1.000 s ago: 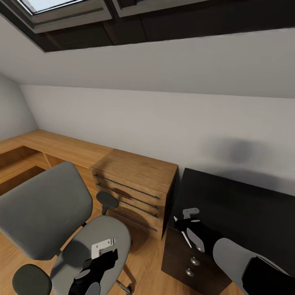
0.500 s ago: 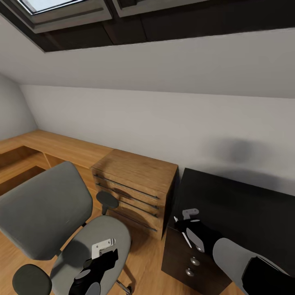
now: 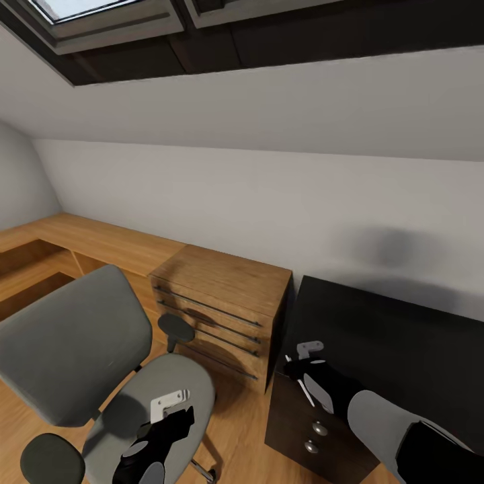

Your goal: In the bedroom, organize the workspace by keeping the computer under the desk, ensuring the monitor is on the desk, placing the keyboard on the desk next to the monitor, placing the mouse on the desk next to the keyboard, moving the folder from the swivel chair onto the desk next to the mouse, stacking the notebook on top of the folder with the pen on top of the notebook, and positioning the swivel chair next to the desk.

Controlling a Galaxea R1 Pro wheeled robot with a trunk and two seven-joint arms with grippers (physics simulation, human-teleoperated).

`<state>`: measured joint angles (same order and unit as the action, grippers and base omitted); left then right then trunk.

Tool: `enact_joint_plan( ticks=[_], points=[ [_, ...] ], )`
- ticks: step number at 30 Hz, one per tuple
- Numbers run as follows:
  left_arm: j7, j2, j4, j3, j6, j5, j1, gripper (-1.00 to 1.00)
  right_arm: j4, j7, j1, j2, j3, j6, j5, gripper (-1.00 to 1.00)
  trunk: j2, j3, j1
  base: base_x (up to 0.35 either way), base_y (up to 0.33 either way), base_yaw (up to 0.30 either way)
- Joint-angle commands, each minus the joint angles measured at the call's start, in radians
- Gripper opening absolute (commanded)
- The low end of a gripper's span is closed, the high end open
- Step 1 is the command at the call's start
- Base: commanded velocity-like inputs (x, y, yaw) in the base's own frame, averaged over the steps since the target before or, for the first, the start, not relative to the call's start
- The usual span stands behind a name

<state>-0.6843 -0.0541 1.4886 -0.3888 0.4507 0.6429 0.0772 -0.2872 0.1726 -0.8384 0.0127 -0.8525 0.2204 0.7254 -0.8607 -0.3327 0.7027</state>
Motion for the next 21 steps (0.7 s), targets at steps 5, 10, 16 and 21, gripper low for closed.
enact_joint_plan(
  ticks=[5, 10, 16, 21],
  points=[
    [-0.009, -0.001, 0.004, -0.002, 0.003, 0.009, 0.001, 1.0, -0.016, 0.008, -0.001, 0.001, -0.008, 0.008, 0.008, 1.0, -0.001, -0.001, 0.0, 0.0, 0.0, 0.0],
    [-0.009, -0.001, 0.006, -0.002, 0.003, 0.01, 0.001, 1.0, -0.017, 0.008, -0.001, 0.002, -0.007, 0.007, 0.008, 1.0, -0.001, -0.001, 0.0, 0.0, 0.0, 0.0],
    [-0.009, 0.0, 0.007, -0.002, 0.003, 0.011, 0.001, 1.0, -0.017, 0.008, -0.001, 0.003, -0.007, 0.007, 0.008, 1.0, -0.001, -0.001, 0.0, 0.0, 0.0, 0.0],
    [-0.009, 0.0, 0.007, -0.002, 0.003, 0.011, 0.001, 1.0, -0.017, 0.008, -0.001, 0.003, -0.007, 0.009, 0.008, 1.0, -0.001, -0.001, 0.0, 0.0, 0.0, 0.0]
  ],
)
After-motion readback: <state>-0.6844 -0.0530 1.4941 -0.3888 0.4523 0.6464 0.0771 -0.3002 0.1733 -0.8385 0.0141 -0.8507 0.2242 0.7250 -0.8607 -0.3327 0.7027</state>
